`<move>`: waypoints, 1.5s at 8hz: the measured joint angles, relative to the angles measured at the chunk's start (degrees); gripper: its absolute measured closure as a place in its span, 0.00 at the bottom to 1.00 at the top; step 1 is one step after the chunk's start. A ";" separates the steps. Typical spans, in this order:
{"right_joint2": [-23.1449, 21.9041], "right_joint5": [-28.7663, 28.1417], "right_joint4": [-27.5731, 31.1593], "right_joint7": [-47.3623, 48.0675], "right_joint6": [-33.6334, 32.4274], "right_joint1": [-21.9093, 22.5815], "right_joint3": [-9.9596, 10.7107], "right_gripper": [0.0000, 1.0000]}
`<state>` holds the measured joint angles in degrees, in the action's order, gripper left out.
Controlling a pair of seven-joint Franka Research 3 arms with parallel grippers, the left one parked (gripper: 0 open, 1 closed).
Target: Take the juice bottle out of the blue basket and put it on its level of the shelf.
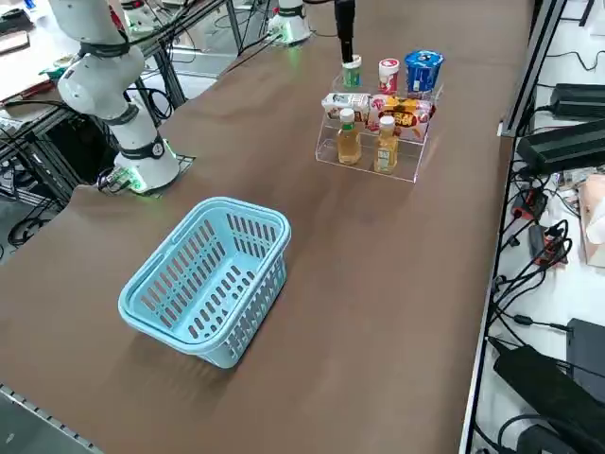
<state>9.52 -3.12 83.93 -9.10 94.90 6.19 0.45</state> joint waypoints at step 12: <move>-16.98 0.27 16.04 9.04 -1.59 -1.36 0.07 0.00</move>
<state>-7.47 -2.84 99.98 -0.07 93.32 4.83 0.53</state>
